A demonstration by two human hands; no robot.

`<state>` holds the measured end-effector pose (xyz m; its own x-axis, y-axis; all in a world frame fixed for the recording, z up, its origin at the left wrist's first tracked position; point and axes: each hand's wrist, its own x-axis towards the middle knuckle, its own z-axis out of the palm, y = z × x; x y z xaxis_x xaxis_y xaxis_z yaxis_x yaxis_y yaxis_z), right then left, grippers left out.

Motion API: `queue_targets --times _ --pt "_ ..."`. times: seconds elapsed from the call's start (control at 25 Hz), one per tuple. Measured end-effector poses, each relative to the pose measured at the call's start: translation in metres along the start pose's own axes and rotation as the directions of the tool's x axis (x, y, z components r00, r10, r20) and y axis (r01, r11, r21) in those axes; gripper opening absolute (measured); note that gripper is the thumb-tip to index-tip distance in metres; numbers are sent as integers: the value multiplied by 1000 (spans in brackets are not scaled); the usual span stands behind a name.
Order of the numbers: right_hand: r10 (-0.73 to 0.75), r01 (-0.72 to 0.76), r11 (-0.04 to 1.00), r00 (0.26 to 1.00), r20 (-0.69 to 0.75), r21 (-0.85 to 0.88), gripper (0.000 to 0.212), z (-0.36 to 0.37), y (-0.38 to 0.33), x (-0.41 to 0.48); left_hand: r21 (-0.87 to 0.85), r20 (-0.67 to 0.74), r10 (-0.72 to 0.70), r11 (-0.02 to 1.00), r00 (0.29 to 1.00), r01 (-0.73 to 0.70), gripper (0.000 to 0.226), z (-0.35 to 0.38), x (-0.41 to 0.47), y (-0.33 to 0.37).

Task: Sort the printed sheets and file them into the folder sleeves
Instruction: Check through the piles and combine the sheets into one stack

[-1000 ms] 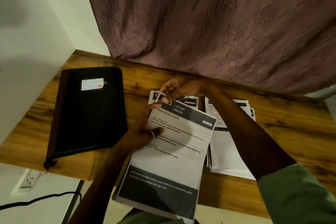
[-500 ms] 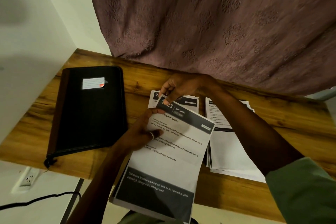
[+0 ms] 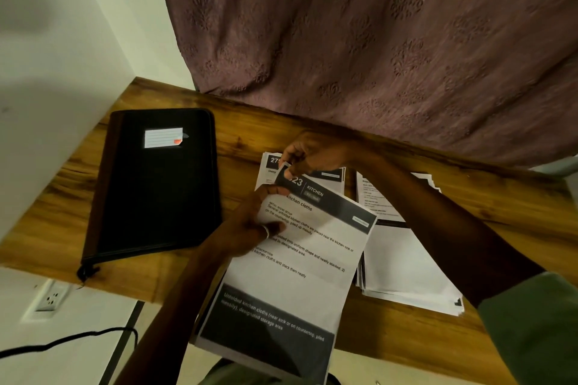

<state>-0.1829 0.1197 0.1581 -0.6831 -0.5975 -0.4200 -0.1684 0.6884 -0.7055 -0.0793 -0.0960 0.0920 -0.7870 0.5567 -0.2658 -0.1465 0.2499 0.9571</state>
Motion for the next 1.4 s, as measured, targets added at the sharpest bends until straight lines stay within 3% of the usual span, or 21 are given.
queue_targets --times 0.2,0.36,0.44,0.56,0.64,0.72,0.8,0.92,1.04,1.28,1.4 --pt "95 -89 987 995 -36 133 32 -6 -1 -11 -27 -24 -25 999 999 24 53 -2 -2 -1" --pt "185 -95 947 941 -282 306 35 -7 15 -39 -96 -48 -51 994 998 46 53 -8 -5 -3" --pt "273 -56 884 868 -414 463 32 8 29 -56 -107 -61 -28 994 998 21 54 -11 -7 -3" --pt "429 104 736 694 -579 669 27 43 55 -84 -120 -130 -30 993 991 14 55 -16 -9 -4" --pt "568 235 570 579 -585 787 23 68 62 -104 -109 -191 -31 994 981 10 57 -19 -10 -7" --pt "714 225 430 507 -482 874 27 97 64 -117 -106 -245 -24 994 969 -2 59 -20 -11 -8" --pt "740 170 374 539 -404 912 36 134 68 -125 -125 -284 -6 992 959 -31 58 -18 -12 -9" --pt "673 126 292 677 -297 948 50 181 66 -126 -152 -309 -9 988 951 -40 57 -10 -9 -10" --pt "631 174 173 736 -245 969 40 194 58 -126 -188 -291 -38 982 956 -19 58 3 -2 -8" --pt "744 142 371 546 -385 918 33 177 78 -147 -224 -361 -185 969 914 108 66 40 31 -17" --pt "763 185 418 460 -454 889 25 159 95 -174 -112 -351 -224 974 909 197 43 80 48 -16"
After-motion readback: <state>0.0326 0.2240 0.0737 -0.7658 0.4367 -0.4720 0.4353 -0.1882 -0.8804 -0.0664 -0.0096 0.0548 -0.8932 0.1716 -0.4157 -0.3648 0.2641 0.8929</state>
